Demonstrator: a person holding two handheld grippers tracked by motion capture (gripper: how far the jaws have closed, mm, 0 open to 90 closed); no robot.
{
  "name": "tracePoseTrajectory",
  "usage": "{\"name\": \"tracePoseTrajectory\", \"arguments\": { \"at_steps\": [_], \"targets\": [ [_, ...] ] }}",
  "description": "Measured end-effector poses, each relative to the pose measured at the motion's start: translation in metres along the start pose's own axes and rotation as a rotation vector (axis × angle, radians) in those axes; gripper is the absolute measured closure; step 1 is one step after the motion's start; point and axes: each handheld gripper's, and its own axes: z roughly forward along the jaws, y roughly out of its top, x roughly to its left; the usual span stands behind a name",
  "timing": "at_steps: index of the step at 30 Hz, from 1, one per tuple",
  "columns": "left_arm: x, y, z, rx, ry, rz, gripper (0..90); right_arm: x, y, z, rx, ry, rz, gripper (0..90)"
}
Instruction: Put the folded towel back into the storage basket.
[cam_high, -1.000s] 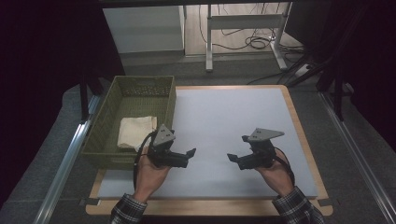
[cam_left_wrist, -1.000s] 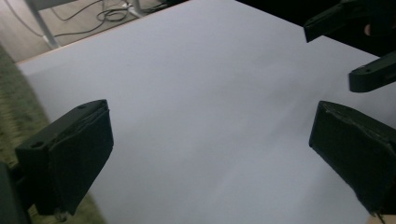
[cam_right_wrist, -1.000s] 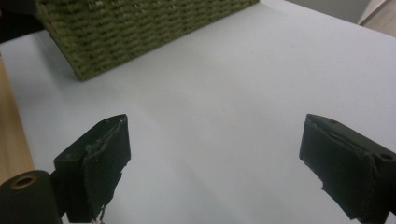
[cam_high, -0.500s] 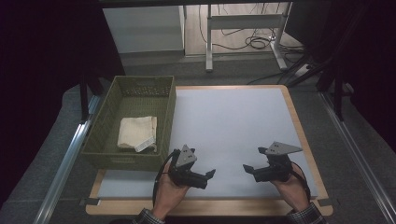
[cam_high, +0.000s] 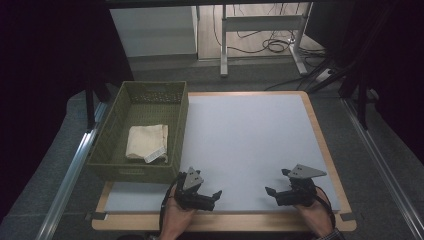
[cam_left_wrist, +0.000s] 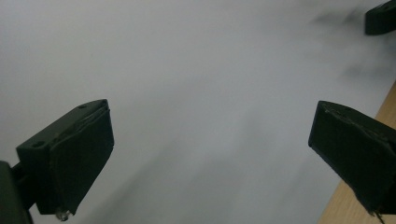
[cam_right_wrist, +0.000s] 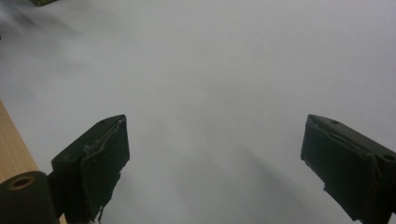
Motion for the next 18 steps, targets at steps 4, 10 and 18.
{"name": "tracePoseTrajectory", "arguments": {
  "at_steps": [4, 10, 18],
  "targets": [
    [0.002, -0.010, 0.002, 0.030, 0.010, -0.005, 0.5, 0.000, -0.008, -0.001, -0.003, -0.016, 0.006, 8.0],
    [0.002, -0.024, 0.008, 0.074, 0.049, 0.017, 0.4, 0.002, -0.024, 0.004, 0.033, -0.056, -0.008, 8.0],
    [0.001, -0.027, 0.008, 0.050, 0.050, 0.017, 0.4, 0.005, -0.030, 0.005, -0.011, -0.087, -0.006, 7.5]
  ]
}}
